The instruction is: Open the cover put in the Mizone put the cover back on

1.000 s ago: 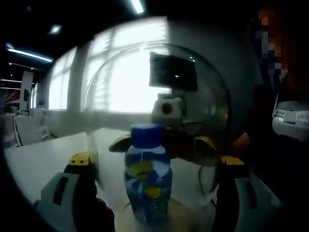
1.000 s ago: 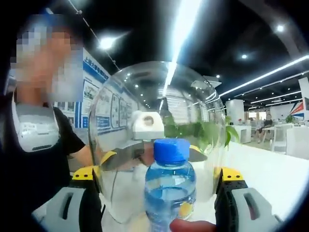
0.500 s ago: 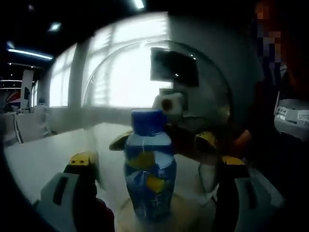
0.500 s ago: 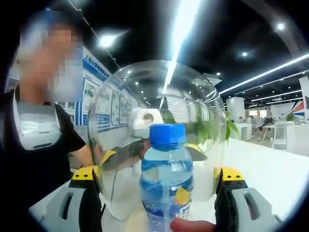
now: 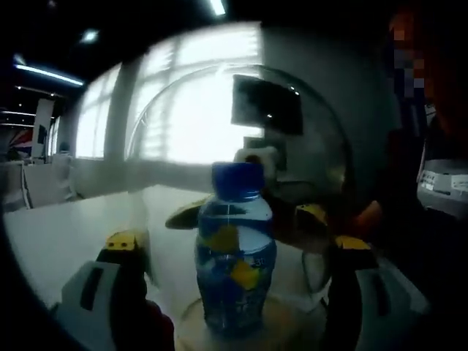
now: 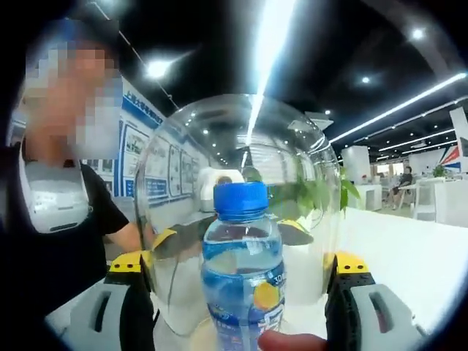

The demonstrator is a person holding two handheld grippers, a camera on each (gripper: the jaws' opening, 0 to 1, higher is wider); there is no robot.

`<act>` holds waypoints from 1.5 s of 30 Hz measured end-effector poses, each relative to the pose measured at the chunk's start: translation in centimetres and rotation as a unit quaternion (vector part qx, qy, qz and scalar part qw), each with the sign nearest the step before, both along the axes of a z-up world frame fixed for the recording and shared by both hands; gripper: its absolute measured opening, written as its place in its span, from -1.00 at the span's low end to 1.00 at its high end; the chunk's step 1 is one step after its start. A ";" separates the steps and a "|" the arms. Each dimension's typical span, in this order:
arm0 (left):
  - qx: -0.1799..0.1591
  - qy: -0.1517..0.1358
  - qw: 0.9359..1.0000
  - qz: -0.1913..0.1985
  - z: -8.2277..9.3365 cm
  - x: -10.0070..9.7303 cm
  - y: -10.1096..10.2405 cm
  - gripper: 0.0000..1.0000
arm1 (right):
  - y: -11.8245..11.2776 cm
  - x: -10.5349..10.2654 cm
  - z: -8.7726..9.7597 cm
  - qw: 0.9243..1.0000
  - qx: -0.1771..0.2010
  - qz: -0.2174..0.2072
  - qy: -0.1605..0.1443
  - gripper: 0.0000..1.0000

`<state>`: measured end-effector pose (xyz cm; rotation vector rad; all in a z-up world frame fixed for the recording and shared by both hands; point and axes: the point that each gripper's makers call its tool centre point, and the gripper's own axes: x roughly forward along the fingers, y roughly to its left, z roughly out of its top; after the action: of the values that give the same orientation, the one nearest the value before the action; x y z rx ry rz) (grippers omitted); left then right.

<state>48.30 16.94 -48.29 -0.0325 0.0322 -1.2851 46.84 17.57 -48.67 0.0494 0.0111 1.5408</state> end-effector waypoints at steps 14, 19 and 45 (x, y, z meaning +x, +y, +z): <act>-0.010 -0.019 1.000 -0.006 -0.4 -0.5 0.0 0.73 | 0.1 -0.3 -0.7 1.000 0.011 -0.007 -0.014 0.81; -0.010 -0.020 1.000 -0.005 -0.3 -0.6 0.1 0.73 | 0.1 -0.3 -0.5 1.000 0.010 -0.008 -0.015 0.81; -0.003 -0.014 1.000 0.000 -0.4 -0.5 0.5 0.73 | -0.1 -0.2 -0.4 1.000 0.006 -0.014 -0.013 0.81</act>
<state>47.78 17.40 -48.73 -0.0187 0.0044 -1.2853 46.67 17.50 -49.04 0.0383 -0.0197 1.5125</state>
